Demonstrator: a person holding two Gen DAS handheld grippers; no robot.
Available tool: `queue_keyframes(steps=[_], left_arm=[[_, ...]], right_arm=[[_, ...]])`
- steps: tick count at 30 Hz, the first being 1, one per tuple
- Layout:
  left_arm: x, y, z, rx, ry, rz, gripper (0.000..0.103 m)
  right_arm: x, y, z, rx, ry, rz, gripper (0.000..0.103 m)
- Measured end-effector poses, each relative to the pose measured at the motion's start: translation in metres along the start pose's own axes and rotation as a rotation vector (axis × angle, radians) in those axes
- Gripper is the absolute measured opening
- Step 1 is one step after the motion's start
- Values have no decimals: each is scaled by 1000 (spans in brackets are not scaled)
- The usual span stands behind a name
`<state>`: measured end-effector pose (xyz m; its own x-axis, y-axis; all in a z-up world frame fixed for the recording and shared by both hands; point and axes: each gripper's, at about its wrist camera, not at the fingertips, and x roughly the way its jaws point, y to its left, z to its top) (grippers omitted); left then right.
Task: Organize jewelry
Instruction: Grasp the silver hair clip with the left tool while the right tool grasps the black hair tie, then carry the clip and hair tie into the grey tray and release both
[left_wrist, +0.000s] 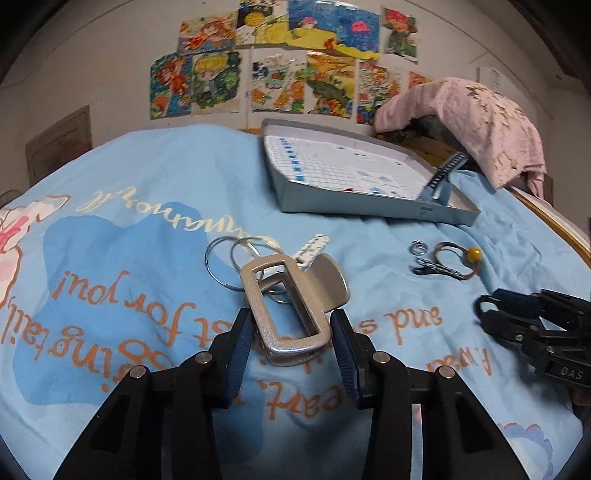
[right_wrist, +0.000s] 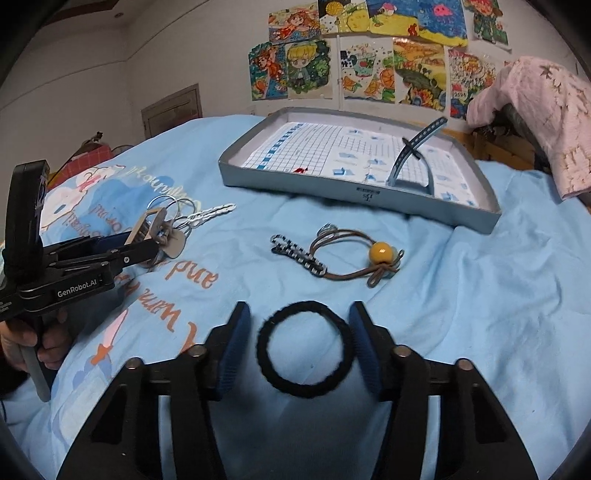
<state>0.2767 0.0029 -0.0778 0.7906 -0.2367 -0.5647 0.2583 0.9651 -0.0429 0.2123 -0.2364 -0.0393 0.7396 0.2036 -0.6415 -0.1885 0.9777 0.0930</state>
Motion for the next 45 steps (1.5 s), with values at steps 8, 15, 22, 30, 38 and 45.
queue_keyframes(steps=[8, 15, 22, 30, 38, 45], left_arm=[[-8, -28, -5, 136, -23, -102, 40], [-12, -32, -6, 152, -19, -204, 40], [-17, -42, -10, 192, -43, -220, 40], [-25, -44, -11, 206, -81, -213, 40], [-36, -36, 8, 135, -142, -185, 40], [-2, -20, 73, -1, -168, -126, 40]], right_arm=[[6, -4, -7, 70, 41, 53, 40], [11, -3, -12, 107, 98, 62, 40], [8, -6, -18, 151, 120, 77, 20], [4, -4, -20, 161, 82, 85, 10], [-11, -7, -4, 149, -44, 90, 9], [4, -20, 46, 141, -134, 123, 9]])
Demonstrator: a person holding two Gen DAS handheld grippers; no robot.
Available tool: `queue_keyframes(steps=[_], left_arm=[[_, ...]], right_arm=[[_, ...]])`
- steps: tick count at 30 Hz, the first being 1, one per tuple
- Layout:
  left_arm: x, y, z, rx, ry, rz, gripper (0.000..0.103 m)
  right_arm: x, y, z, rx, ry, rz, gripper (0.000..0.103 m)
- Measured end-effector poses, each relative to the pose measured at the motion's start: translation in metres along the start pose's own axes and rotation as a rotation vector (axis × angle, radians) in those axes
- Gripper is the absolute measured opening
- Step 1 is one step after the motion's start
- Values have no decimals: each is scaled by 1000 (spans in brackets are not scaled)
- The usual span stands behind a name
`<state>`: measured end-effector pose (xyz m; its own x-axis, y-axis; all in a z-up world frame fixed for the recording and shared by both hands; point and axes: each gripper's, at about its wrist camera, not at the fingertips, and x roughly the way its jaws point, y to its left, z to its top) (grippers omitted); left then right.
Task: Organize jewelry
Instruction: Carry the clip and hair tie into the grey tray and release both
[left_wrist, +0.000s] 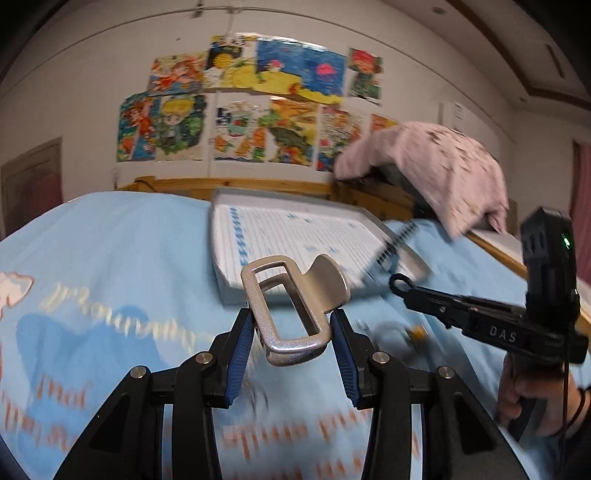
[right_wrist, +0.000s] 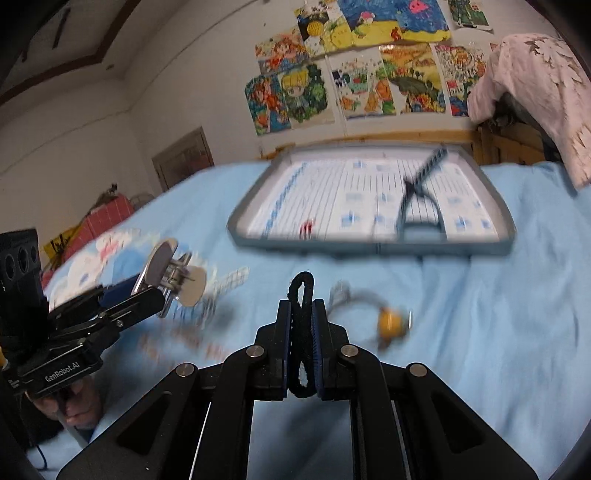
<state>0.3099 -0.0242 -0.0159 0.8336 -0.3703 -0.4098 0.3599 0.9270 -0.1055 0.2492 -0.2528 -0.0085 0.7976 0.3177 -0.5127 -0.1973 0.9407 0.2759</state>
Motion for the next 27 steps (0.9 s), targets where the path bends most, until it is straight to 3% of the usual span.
queue_keyframes(steps=[5, 12, 18, 27], left_arm=[[54, 12, 24, -57, 1, 39, 40], [98, 13, 28, -68, 45, 58, 40], [111, 14, 18, -83, 81, 71, 40], [112, 12, 13, -77, 63, 76, 41]], right_arm=[[35, -23, 41, 38, -69, 6, 9], [66, -39, 48, 62, -109, 9, 9], [86, -48, 58, 82, -168, 17, 9], [114, -71, 40, 171, -130, 11, 11]])
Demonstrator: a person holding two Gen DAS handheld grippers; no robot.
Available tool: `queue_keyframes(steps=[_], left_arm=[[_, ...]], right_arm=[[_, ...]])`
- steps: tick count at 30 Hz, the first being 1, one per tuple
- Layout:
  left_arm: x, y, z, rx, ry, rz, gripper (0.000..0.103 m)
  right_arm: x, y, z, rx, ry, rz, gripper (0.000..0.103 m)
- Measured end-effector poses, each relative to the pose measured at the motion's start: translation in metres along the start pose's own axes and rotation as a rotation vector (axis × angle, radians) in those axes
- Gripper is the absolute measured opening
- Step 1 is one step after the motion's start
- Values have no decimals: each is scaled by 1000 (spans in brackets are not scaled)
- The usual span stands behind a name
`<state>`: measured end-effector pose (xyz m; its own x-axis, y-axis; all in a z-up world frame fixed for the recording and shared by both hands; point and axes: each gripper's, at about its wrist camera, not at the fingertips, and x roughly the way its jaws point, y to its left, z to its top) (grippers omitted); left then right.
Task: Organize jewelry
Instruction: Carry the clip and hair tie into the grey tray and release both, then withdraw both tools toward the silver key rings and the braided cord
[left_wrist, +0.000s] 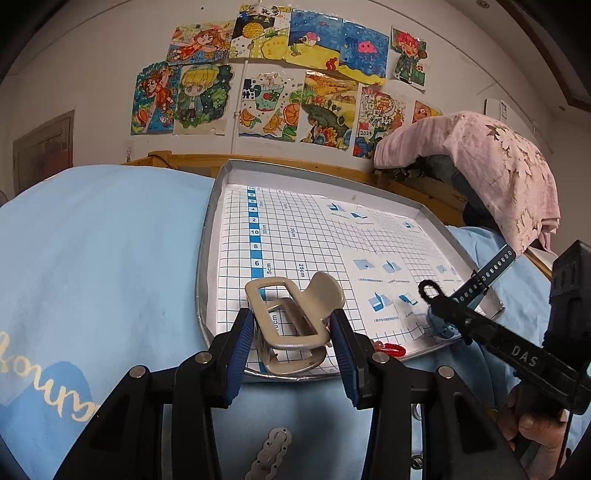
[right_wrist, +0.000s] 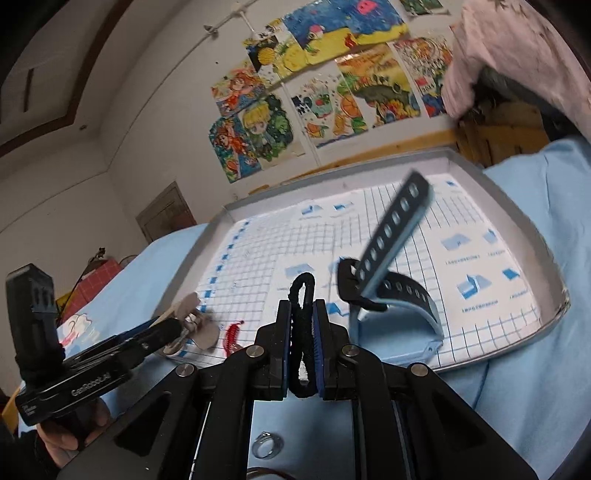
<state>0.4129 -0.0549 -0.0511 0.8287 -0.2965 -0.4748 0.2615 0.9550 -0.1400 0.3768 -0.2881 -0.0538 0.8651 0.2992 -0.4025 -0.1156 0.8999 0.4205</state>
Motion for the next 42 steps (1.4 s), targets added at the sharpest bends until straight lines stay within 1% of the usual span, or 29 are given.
queue_keyframes(steps=[2, 4, 6, 9, 12, 13, 15, 18, 20, 22, 25, 26, 27, 29, 30, 31, 32, 33, 35, 37, 39, 40, 42], left_arm=[[-3, 1, 1, -9, -8, -21, 49], [-8, 1, 2, -14, -27, -24, 65], [-15, 1, 3, -20, -51, -15, 67], [-24, 4, 6, -50, -62, -9, 69], [-39, 8, 9, -79, -92, 9, 83], [-43, 8, 10, -84, -99, 16, 87], [-56, 9, 13, -92, -114, 36, 89], [-69, 12, 14, -99, -114, 77, 89], [-77, 15, 13, -104, -113, 92, 90], [-82, 18, 10, -111, -113, 98, 96], [-92, 22, 1, -120, -136, 112, 99], [-94, 22, -2, -120, -142, 117, 100], [-97, 23, -5, -121, -145, 123, 101], [-103, 23, -9, -123, -157, 128, 102], [-107, 22, -10, -123, -163, 130, 103], [-110, 22, -10, -124, -171, 132, 103], [-117, 22, -11, -123, -182, 135, 103], [-122, 22, -11, -121, -190, 138, 103], [-134, 22, -11, -119, -206, 141, 103], [-146, 23, -11, -123, -221, 140, 103], [-162, 24, -13, -127, -240, 137, 103], [-171, 25, -14, -126, -249, 132, 103], [-185, 25, -18, -110, -260, 133, 103]], right_arm=[[7, -3, -3, 7, 20, -4, 13], [4, -1, -6, 3, 17, -2, 19], [2, 2, -7, -7, 7, -6, 34], [-6, 4, -5, -15, -23, -13, 37], [-18, 6, -2, -18, -47, -21, 37], [-22, 6, -1, -22, -53, -24, 38], [-31, 11, 1, -46, -69, -44, 53], [-37, 19, 5, -93, -94, -49, 56], [-33, 23, 7, -133, -82, -66, 56], [-31, 22, 7, -135, -66, -67, 56], [-40, 19, 10, -119, -92, -59, 56], [-42, 19, 11, -115, -98, -61, 61], [-44, 20, 11, -113, -103, -62, 63], [-50, 22, 10, -113, -108, -60, 63], [-52, 24, 10, -117, -108, -61, 65], [-57, 27, 10, -126, -115, -57, 68], [-61, 31, 9, -136, -125, -55, 77], [-66, 35, 10, -145, -137, -55, 82], [-79, 44, 11, -170, -160, -50, 84], [-95, 55, 12, -195, -187, -50, 89], [-112, 63, 10, -202, -220, -46, 99], [-122, 68, 7, -205, -243, -46, 102], [-142, 78, 2, -219, -283, -58, 102]])
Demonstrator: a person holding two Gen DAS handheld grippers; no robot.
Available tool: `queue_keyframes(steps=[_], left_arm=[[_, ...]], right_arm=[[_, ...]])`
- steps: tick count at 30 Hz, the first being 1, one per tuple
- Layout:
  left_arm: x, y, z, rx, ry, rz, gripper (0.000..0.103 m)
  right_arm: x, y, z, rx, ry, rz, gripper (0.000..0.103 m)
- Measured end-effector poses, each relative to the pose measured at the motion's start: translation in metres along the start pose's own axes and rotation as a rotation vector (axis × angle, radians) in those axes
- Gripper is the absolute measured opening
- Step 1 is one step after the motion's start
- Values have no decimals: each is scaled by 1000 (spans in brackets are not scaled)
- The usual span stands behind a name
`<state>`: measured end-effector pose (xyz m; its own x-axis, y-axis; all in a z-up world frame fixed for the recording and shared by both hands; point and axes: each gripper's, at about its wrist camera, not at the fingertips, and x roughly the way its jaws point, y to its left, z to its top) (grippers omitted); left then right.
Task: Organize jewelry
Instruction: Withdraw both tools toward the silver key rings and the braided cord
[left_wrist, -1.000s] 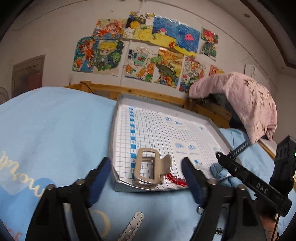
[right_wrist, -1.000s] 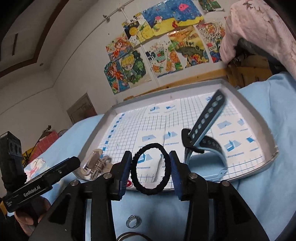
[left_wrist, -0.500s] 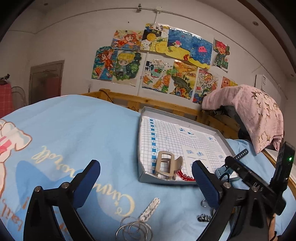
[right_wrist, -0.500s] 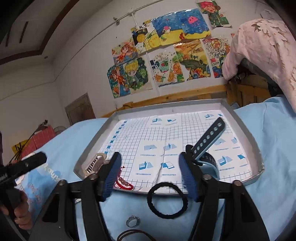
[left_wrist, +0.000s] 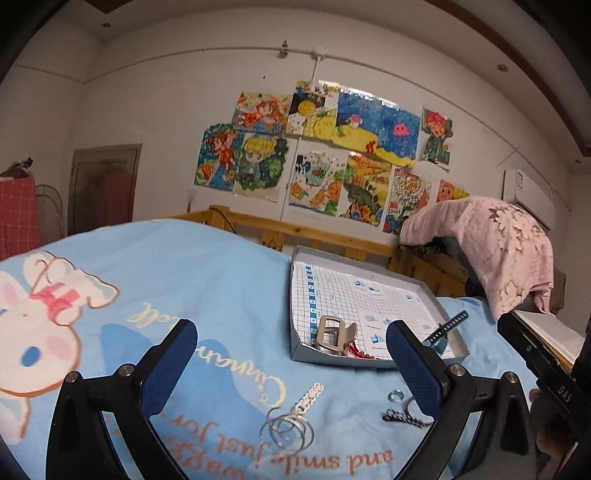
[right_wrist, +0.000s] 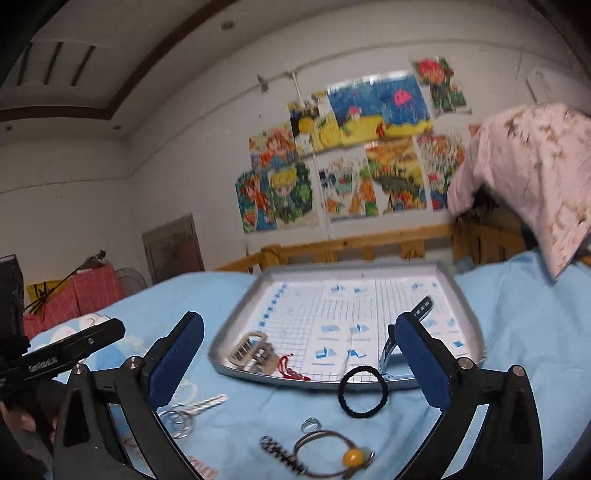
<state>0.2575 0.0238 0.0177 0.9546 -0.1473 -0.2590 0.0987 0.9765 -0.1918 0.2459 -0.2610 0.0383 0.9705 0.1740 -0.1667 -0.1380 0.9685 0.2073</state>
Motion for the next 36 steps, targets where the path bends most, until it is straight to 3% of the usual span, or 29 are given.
queue_keyframes(steps=[9, 15, 21, 27, 36], left_arm=[[-51, -1, -13, 154, 30, 19, 103], [-76, 1, -34, 244, 85, -26, 103], [-77, 12, -53, 197, 151, -42, 103], [-59, 15, -62, 184, 240, -47, 103], [-30, 24, -66, 124, 362, -121, 101]], right_arm=[[-61, 39, 7, -35, -13, -21, 102], [-100, 58, -11, -129, 29, -22, 102], [-125, 54, -32, -95, 124, -77, 102], [-106, 36, -53, -45, 269, -144, 102], [-97, 21, -58, 7, 314, -171, 102]])
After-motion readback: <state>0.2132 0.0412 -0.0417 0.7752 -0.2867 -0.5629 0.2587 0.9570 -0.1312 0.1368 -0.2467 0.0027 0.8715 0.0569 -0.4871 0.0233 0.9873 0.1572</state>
